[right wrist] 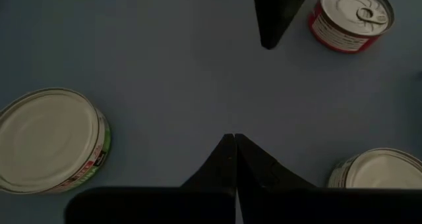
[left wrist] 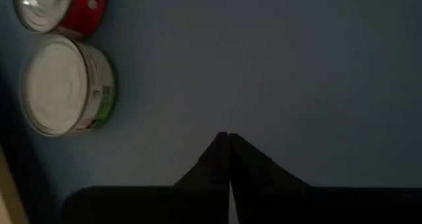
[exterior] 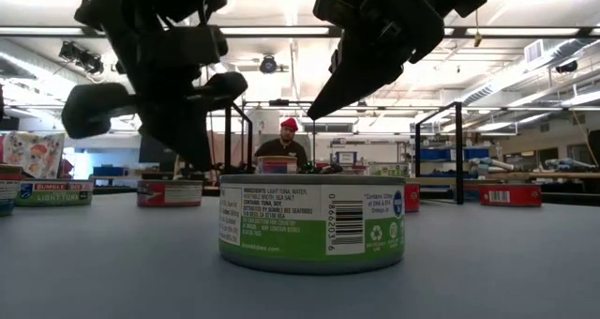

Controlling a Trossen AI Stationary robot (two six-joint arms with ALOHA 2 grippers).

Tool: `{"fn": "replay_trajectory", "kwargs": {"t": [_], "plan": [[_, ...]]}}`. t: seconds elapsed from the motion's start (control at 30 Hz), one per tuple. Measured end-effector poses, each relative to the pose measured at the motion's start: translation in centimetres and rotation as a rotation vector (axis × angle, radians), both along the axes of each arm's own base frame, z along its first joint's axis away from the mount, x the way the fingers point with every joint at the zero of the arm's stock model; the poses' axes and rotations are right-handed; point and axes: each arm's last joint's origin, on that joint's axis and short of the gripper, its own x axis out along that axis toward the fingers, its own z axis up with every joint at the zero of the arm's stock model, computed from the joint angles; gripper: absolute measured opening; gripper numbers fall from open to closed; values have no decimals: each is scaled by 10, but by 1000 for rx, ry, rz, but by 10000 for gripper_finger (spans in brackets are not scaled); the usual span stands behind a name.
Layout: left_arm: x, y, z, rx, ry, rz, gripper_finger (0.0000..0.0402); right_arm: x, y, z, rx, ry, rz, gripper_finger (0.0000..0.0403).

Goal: Stack canned seafood by type on shelf
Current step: Put the red tuna can on the shelf

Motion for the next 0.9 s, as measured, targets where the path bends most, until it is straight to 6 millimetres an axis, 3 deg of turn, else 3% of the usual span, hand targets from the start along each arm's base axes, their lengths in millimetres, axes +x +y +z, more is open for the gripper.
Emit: {"fn": "replay_trajectory", "kwargs": {"t": [0.23,0.4,0.67,0.9], "plan": [[-23,8,27,-19,-7,133,5,0,0,0,18,-2,-17,26],[-50,30,44,8,-26,271,5,1,-1,1,-8,-13,-40,11],[-90,77,25,-28,-27,475,5,1,-2,1,-25,-23,-56,5],[-108,108,8,-104,-20,678,5,2,-2,2,-28,-35,-53,5]]}}
